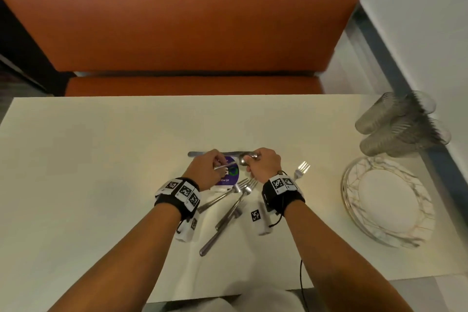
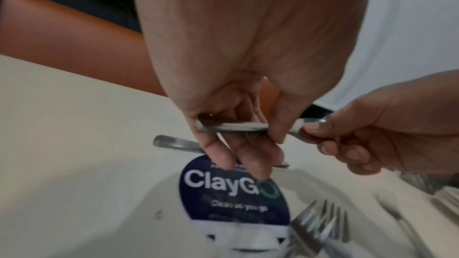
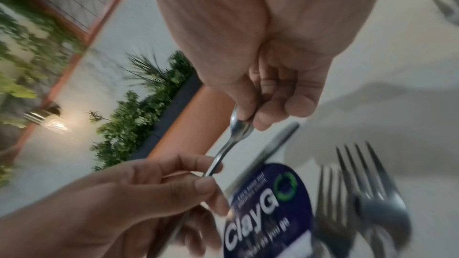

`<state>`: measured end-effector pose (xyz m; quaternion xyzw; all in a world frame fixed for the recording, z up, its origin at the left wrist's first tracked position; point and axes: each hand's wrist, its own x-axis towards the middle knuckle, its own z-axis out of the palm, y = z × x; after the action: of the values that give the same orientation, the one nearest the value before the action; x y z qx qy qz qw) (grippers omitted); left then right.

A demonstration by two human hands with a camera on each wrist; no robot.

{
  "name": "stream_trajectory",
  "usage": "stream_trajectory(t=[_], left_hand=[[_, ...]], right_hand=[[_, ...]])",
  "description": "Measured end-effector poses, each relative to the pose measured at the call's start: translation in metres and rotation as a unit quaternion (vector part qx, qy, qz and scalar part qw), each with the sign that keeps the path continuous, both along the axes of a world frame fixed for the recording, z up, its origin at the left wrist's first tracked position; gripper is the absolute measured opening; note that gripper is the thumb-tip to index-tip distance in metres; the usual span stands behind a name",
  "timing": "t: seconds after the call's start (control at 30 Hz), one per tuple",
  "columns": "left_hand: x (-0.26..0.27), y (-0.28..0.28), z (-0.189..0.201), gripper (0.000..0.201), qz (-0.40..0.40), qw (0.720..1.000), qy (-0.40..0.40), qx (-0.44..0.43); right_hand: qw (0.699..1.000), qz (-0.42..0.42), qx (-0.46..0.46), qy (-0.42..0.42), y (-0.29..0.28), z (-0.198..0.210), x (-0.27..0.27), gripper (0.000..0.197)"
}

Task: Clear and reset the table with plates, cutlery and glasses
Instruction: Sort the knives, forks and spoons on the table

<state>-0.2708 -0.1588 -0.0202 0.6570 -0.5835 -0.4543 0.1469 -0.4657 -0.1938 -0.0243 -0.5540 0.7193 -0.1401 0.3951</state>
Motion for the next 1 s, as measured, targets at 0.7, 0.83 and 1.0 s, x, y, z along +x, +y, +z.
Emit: stream_trajectory(t=[0.7,0.83,1.0], left_hand=[[0.011,0.002,-0.055,0.020,-0.022,0.969,-0.197,-0.149],[0.013,0.008,-0.052,0.031,-0.022,0.968,-0.189,-0.165],[0.009,0.028,-0.045,0.030,0.004,0.958,-0.166,-0.234]], right_hand=[[0.984,0.115,0.048,0.126,-0.005,-0.034,0.011,0.027],[0.986,0.103,0.046,0.126,-0.002,-0.029,0.008,0.026],[0.994,0.036,0.045,0.098,0.005,-0.023,-0.008,0.031]])
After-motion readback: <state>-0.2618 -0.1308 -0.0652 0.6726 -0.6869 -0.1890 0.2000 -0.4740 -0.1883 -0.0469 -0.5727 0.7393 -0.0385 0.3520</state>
